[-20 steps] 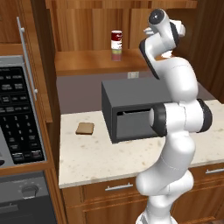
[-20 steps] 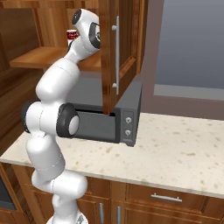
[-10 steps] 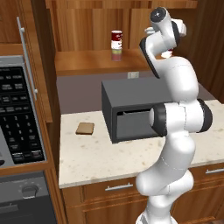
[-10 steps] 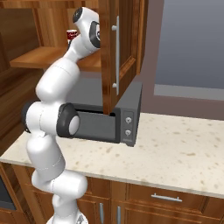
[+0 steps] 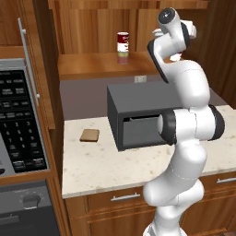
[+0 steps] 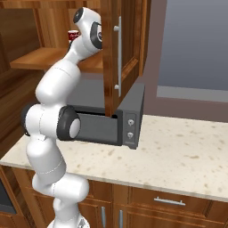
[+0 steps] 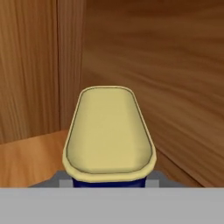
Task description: Stack two cans on top of the other two cans in the cabinet.
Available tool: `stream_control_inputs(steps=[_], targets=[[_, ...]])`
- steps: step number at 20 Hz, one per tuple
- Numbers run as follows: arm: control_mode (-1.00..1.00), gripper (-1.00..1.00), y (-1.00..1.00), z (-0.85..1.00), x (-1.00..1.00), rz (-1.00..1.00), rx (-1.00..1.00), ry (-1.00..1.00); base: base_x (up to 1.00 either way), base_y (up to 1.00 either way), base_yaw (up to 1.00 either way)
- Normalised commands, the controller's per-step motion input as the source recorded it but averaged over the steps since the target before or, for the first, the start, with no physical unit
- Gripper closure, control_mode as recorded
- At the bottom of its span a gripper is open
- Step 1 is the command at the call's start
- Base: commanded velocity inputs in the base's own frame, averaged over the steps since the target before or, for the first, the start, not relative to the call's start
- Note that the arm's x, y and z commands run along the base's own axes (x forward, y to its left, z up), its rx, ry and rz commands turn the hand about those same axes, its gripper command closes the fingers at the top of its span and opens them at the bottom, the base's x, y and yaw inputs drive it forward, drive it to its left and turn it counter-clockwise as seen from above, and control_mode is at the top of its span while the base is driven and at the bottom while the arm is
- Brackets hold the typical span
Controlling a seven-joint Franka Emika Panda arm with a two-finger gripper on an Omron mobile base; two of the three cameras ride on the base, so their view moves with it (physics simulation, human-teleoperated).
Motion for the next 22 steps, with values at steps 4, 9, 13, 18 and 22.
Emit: stream_control_inputs(steps=[4, 9, 13, 18, 22], targets=[[-1.00, 1.00, -0.13, 0.01, -0.12, 0.00, 0.00, 0.00, 0.00, 0.00, 0.00], [-1.00, 1.00, -0.09, 0.00, -0.11, 0.00, 0.00, 0.00, 0.00, 0.00, 0.00], [-1.00, 1.00, 0.00, 0.03, 0.00, 0.00, 0.00, 0.00, 0.00, 0.00, 0.00], [-1.00, 1.00, 0.03, 0.11, 0.00, 0.00, 0.00, 0.00, 0.00, 0.00, 0.00], [-1.00, 1.00, 0.01, 0.06, -0.02, 0.00, 0.00, 0.00, 0.00, 0.00, 0.00]])
